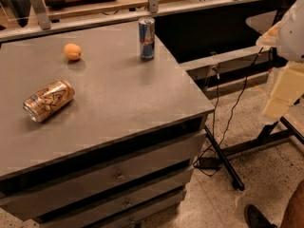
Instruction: Move redbull can near orange can
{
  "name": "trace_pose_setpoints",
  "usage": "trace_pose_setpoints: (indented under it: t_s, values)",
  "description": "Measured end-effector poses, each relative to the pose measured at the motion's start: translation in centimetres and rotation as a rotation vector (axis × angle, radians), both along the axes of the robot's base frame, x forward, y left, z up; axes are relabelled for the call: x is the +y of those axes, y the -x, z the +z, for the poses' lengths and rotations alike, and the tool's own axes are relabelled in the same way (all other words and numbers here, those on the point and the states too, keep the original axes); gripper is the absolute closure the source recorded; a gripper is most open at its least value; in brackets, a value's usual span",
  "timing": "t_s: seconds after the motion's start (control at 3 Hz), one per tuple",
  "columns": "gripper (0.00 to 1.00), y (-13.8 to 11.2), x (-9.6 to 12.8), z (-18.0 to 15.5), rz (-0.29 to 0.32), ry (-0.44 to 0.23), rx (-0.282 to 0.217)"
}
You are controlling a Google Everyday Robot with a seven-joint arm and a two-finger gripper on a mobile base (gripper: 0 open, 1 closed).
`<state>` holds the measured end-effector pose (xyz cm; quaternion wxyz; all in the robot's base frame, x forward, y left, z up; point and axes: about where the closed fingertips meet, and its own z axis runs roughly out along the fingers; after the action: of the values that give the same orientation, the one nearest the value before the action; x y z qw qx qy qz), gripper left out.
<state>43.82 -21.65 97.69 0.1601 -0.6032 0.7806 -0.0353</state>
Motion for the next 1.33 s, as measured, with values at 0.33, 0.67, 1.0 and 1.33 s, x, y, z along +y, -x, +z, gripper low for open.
trace_pose_setpoints:
  t_s: [0.33,0.67,1.0,1.33]
  values:
    - [0.00,0.0,0.0,0.0,0.000,0.000,0.000]
    - [0.00,-0.2,0.3,0.3,-0.009,-0.036,-0.018]
    - [0.00,-2.8,2.7,0.7,-0.005,-0.148,-0.054]
    - [0.00,-7.0,5.8,-0.8,-0.022,-0.387,-0.075]
